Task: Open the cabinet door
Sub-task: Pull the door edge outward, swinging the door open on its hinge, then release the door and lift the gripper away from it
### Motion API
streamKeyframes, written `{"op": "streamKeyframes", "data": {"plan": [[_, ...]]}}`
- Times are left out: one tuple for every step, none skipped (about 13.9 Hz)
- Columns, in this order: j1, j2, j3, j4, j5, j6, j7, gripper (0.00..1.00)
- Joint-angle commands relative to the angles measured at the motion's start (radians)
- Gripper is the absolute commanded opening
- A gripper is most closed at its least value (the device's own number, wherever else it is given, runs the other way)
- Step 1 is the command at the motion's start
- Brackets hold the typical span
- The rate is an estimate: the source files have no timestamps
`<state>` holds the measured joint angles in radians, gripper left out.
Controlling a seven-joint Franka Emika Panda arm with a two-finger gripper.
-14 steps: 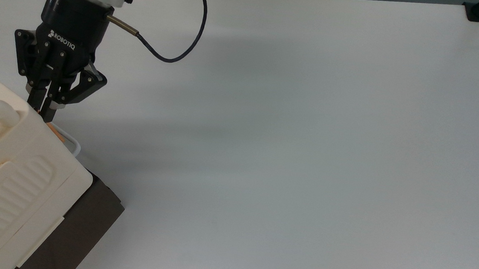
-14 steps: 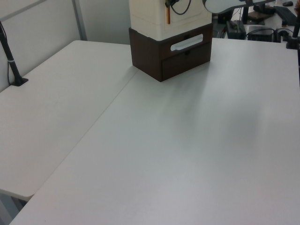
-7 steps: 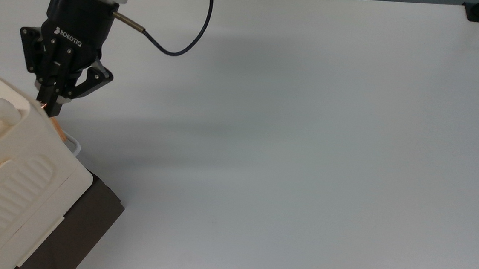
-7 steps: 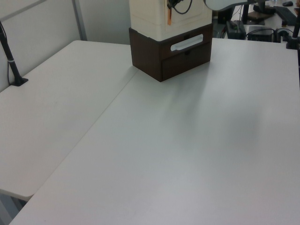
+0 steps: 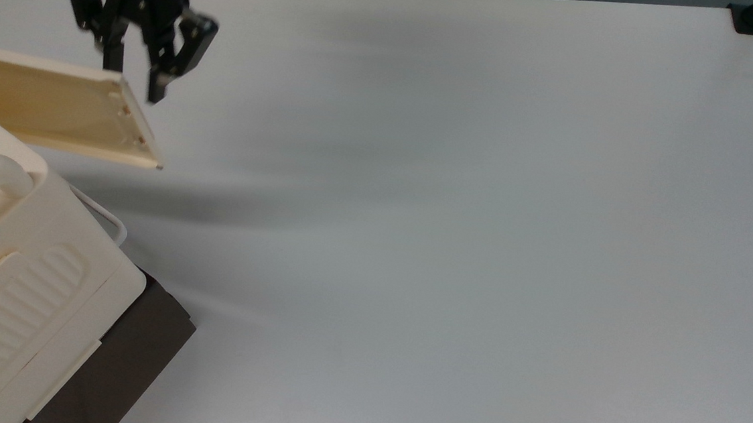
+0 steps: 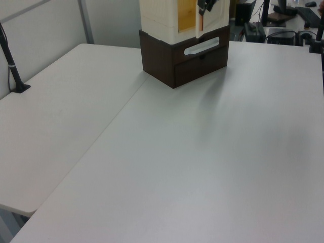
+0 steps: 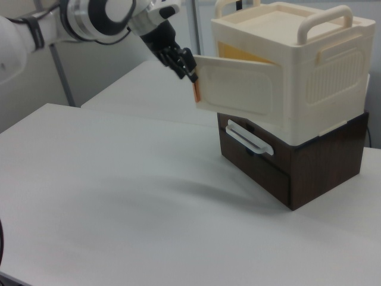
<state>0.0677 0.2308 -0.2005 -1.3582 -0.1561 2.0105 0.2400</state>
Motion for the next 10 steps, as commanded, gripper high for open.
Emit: {"op": "streamKeyframes", "data": {"plan": [[0.003,-0.106,0.003,-0.052,0.055,-0.171,-0.108,1.00],[0.003,-0.122,0.003,-0.052,0.056,-0.199,-0.117,1.00],[0.003,-0.129,0.003,-0.035,0.056,-0.211,-0.117,1.00],[0.003,-0.134,0.003,-0.015,0.059,-0.217,-0.117,1.00],[0.003,-0.134,0.001,0.002,0.056,-0.216,-0.116,1.00],[0.001,-0.131,0.000,0.016,0.056,-0.207,-0.113,1.00],[0.000,-0.124,0.000,0.037,0.059,-0.190,-0.111,1.00],[0.000,-0.117,-0.002,0.060,0.059,-0.152,-0.111,1.00],[-0.002,-0.114,-0.004,0.059,0.059,-0.094,-0.110,1.00],[-0.003,-0.102,-0.005,0.056,0.061,-0.010,-0.105,1.00]]}}
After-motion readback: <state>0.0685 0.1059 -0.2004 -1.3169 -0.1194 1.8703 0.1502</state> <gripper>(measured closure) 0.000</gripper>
